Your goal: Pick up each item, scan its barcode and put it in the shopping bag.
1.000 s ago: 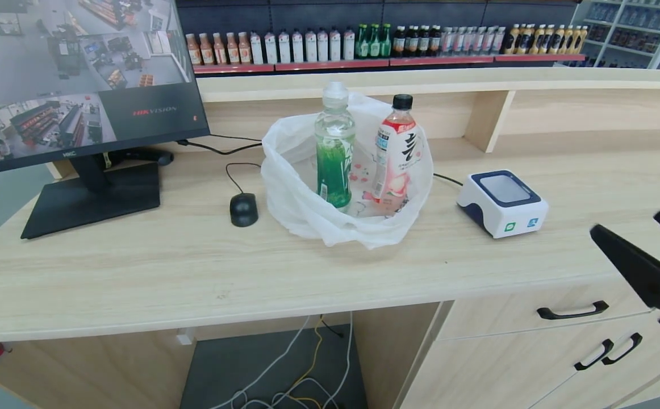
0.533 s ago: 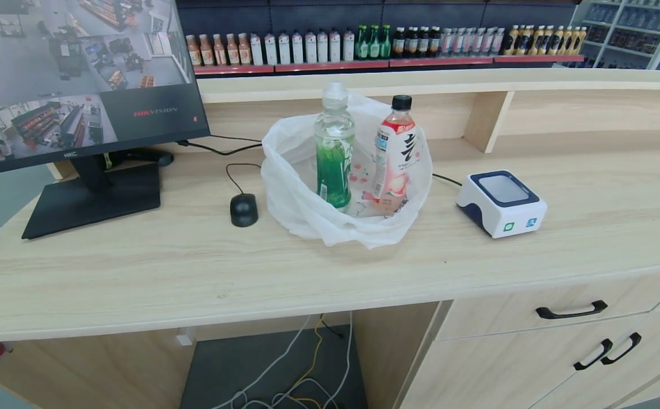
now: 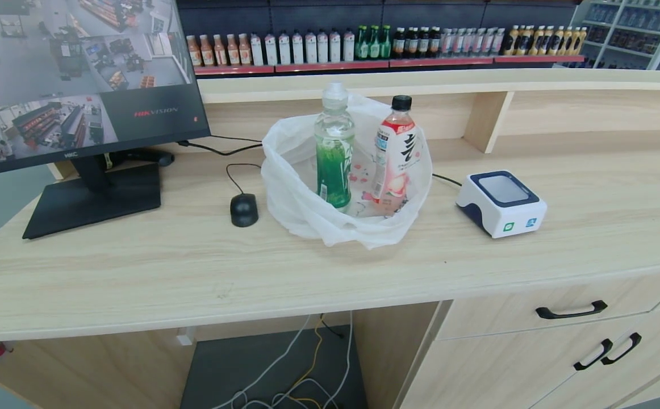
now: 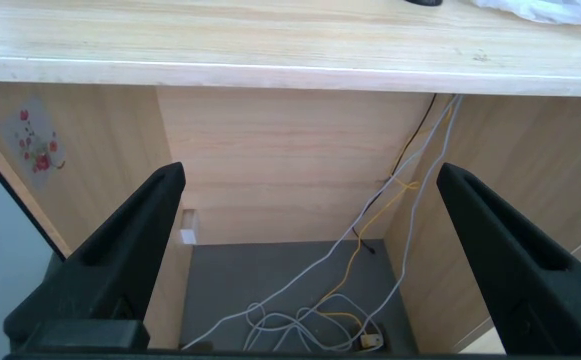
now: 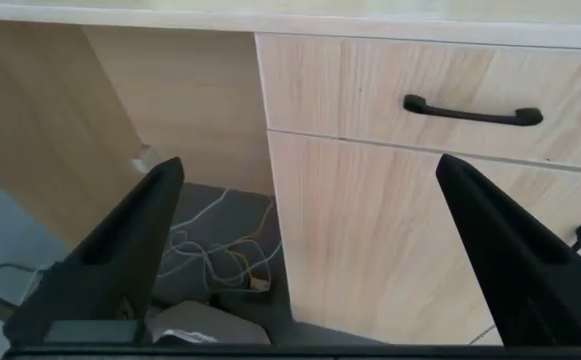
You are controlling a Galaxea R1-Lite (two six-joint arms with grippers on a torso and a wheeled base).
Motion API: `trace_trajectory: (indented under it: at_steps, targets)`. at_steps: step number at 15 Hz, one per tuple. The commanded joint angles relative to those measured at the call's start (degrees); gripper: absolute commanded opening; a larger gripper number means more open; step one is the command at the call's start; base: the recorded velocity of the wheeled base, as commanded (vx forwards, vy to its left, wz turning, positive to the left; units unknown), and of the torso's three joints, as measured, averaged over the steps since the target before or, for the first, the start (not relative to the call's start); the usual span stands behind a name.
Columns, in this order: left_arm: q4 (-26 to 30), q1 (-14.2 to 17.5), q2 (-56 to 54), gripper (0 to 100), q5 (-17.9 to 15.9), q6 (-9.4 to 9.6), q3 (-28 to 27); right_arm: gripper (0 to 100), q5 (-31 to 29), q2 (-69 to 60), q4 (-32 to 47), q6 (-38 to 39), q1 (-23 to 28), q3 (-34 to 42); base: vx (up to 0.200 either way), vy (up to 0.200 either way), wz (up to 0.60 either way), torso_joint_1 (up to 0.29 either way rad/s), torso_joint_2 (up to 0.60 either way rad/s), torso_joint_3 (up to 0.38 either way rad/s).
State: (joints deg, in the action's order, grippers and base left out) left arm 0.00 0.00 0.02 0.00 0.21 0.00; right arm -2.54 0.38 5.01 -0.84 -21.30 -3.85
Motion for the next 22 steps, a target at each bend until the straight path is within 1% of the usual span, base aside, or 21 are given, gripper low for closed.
trace_trajectory:
  at_steps: [1, 2, 3, 4, 5, 6, 7, 8, 10, 11, 12, 13, 15, 16, 17, 18, 22]
  targets:
    - [0.00, -0.09, -0.02, 100, 0.00, -0.03, 0.00, 100, -0.54, 4.72, -0.18, -2.15, 6.53, 0.07, 0.000, 0.000, 0.00, 0.000, 0.00, 0.000]
    - [0.00, 0.00, -0.02, 100, 0.00, -0.12, 0.00, 100, -0.80, 5.33, -0.18, -1.36, 8.90, 0.07, 0.000, 0.000, 0.00, 0.000, 0.00, 0.000]
    - [0.00, 0.00, -0.02, 100, 0.00, -0.12, 0.00, 100, -0.89, 5.25, -0.18, -0.65, 13.30, 0.07, 0.000, 0.000, 0.00, 0.000, 0.00, 0.000]
    - [0.00, 0.00, -0.02, 100, 0.00, -0.21, 0.00, 100, -0.80, 4.72, -0.09, 0.84, 18.84, 0.07, 0.000, 0.000, 0.00, 0.000, 0.00, 0.000]
    - [0.00, 0.00, -0.02, 100, 0.00, -0.12, 0.00, 100, -0.36, 4.10, -0.09, 1.90, 22.35, 0.07, 0.000, 0.000, 0.00, 0.000, 0.00, 0.000]
    - [0.00, 0.00, -0.02, 100, 0.00, -0.21, 0.00, 100, 0.60, 2.87, -0.09, 1.81, 22.97, 0.07, 0.000, 0.000, 0.00, 0.000, 0.00, 0.000]
    - [0.00, 0.00, -0.02, 100, 0.00, -0.21, 0.00, 100, 4.12, 0.50, 0.00, 1.02, 21.03, 0.16, 0.000, 0.000, 0.00, 0.000, 0.00, 0.000]
    - [0.00, 0.00, -0.02, 100, 0.00, -0.21, 0.00, 100, 5.96, -0.38, -0.09, 0.23, 20.95, 0.25, 0.000, 0.000, 0.00, 0.000, 0.00, 0.000]
    - [0.00, 0.00, -0.02, 100, 0.00, -0.21, 0.00, 100, 4.38, -0.38, -0.62, 0.23, 21.03, 0.69, 0.000, 0.000, 0.00, 0.000, 0.00, 0.000]
    - [0.00, 0.00, -0.02, 100, 0.00, -0.21, 0.00, 100, 4.82, -0.38, -3.87, -1.00, 21.03, 2.27, 0.000, 0.000, 0.00, 0.000, 0.00, 0.000]
    - [0.00, 0.00, -0.02, 100, 0.00, -0.21, 0.00, 100, 7.19, -0.38, -8.09, -3.11, 21.03, 3.85, 0.000, 0.000, 0.00, 0.000, 0.00, 0.000]
    - [0.00, 0.00, -0.02, 100, 0.00, -0.30, 0.00, 100, 8.51, -0.38, -8.26, -3.38, 21.03, 3.85, 0.000, 0.000, 0.00, 0.000, 0.00, 0.000]
    - [0.00, 0.00, -0.02, 100, 0.00, -0.30, 0.00, 100, 8.16, -0.38, -7.91, -3.20, 21.03, 3.85, 0.000, 0.000, 0.00, 0.000, 0.00, 0.000]
    - [0.00, -0.09, -0.02, 100, 0.00, -0.30, 0.00, 100, 6.75, -0.38, -5.54, -2.24, 21.03, 3.85, 0.000, 0.000, 0.00, 0.000, 0.00, 0.000]
    - [0.00, 0.00, -0.02, 100, 0.00, -0.30, 0.00, 100, 4.73, -0.38, -5.01, 0.31, 21.12, 3.85, 0.000, 0.000, 0.00, 0.000, 0.00, 0.000]
    - [0.00, 0.00, -0.02, 100, 0.00, -0.21, 0.00, 100, 4.38, -0.38, -5.10, 1.37, 21.12, 3.85, 0.000, 0.000, 0.00, 0.000, 0.00, 0.000]
    - [0.00, 0.00, -0.02, 100, 0.00, -0.12, 0.00, 100, 4.29, -0.38, -5.10, 1.37, 21.12, 3.85, 0.000, 0.000, 0.00, 0.000, 0.00, 0.000]
